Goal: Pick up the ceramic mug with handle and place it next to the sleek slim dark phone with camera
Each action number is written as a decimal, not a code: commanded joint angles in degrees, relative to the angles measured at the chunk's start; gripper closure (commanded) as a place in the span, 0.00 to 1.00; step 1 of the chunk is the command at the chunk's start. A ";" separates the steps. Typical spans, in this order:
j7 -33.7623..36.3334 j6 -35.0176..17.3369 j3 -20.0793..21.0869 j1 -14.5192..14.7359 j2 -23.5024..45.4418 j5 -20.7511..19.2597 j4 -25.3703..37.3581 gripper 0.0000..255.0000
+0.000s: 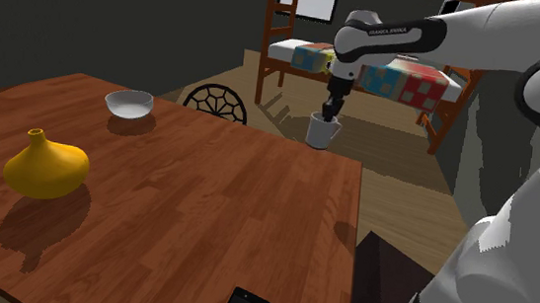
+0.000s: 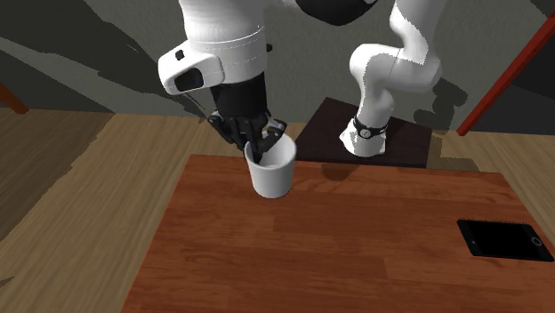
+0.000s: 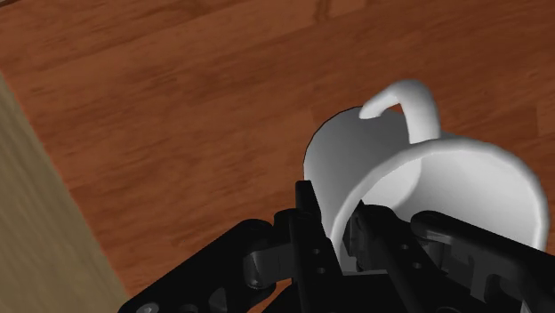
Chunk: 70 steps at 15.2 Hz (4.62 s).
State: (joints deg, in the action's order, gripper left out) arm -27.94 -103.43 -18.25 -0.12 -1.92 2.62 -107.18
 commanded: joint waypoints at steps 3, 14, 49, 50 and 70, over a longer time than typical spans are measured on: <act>5.67 -0.96 2.88 2.34 -5.20 -1.18 -5.69 1.00; 21.18 -2.47 12.36 8.56 -12.50 -0.41 -13.73 1.00; 42.54 -18.75 27.06 17.91 -6.61 3.11 -22.71 1.00; 42.52 -19.54 27.08 17.91 -6.28 3.10 -23.17 1.00; 42.37 -28.17 27.35 18.00 -1.90 2.92 -27.45 0.00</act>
State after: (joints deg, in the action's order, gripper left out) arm 14.44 -131.59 9.10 17.88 -3.82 5.55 -134.63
